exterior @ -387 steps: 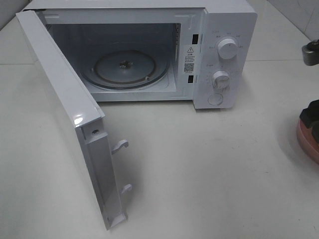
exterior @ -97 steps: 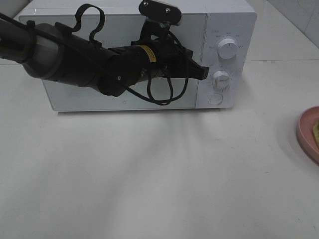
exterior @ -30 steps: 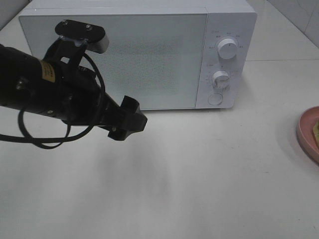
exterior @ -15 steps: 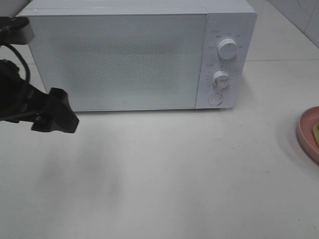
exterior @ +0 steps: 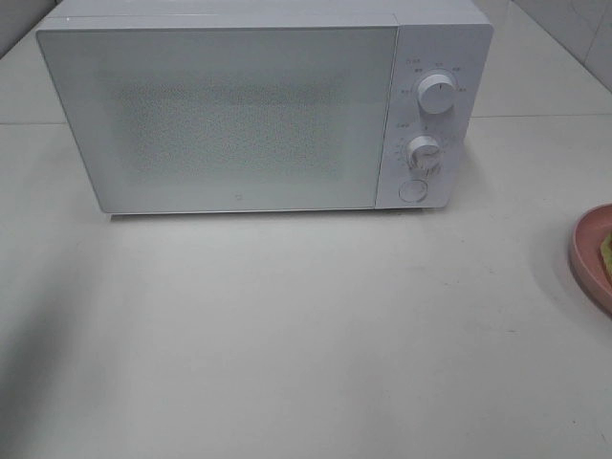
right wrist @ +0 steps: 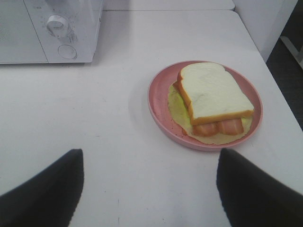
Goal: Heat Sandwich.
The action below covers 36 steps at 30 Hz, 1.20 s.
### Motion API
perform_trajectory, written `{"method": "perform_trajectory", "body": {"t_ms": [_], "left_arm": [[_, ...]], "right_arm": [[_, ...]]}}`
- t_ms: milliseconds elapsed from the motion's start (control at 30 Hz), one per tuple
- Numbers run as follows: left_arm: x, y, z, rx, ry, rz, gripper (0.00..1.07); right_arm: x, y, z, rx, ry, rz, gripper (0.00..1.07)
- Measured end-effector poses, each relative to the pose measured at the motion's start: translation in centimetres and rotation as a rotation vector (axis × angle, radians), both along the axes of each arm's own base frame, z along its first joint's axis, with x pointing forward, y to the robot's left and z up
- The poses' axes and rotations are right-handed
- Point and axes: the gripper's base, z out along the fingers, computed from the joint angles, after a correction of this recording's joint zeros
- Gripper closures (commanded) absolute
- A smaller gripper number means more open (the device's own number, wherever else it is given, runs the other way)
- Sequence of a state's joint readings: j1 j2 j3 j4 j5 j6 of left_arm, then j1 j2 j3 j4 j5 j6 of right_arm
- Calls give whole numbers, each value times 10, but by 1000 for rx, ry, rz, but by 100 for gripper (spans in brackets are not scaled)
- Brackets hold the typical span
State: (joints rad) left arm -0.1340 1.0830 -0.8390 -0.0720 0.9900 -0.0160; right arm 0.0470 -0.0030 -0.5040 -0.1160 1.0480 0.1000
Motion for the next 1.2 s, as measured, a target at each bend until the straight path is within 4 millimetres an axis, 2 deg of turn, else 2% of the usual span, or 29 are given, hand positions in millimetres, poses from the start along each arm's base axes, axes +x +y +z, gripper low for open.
{"method": "perform_trajectory", "body": {"t_ms": [67, 133, 233, 300, 400, 467, 600, 733, 933, 1200], "left_arm": [[-12, 13, 10, 17, -30, 50, 5], [-15, 16, 12, 21, -38, 58, 5], [-35, 21, 21, 30, -89, 62, 5], [-39, 21, 20, 29, -97, 62, 5], [-64, 22, 15, 27, -140, 67, 5], [-69, 23, 13, 26, -147, 67, 5], [-101, 24, 2, 22, -207, 66, 5], [-113, 24, -2, 20, -229, 67, 5], [-135, 25, -19, 16, -289, 68, 5], [-148, 26, -18, 8, -400, 71, 5]], "right_arm": [[0, 0, 0, 0, 0, 0, 31], [0, 0, 0, 0, 0, 0, 31], [0, 0, 0, 0, 0, 0, 31], [0, 0, 0, 0, 0, 0, 31], [0, 0, 0, 0, 0, 0, 31], [0, 0, 0, 0, 0, 0, 31], [0, 0, 0, 0, 0, 0, 31], [0, 0, 0, 0, 0, 0, 31], [0, 0, 0, 0, 0, 0, 31], [0, 0, 0, 0, 0, 0, 31]]}}
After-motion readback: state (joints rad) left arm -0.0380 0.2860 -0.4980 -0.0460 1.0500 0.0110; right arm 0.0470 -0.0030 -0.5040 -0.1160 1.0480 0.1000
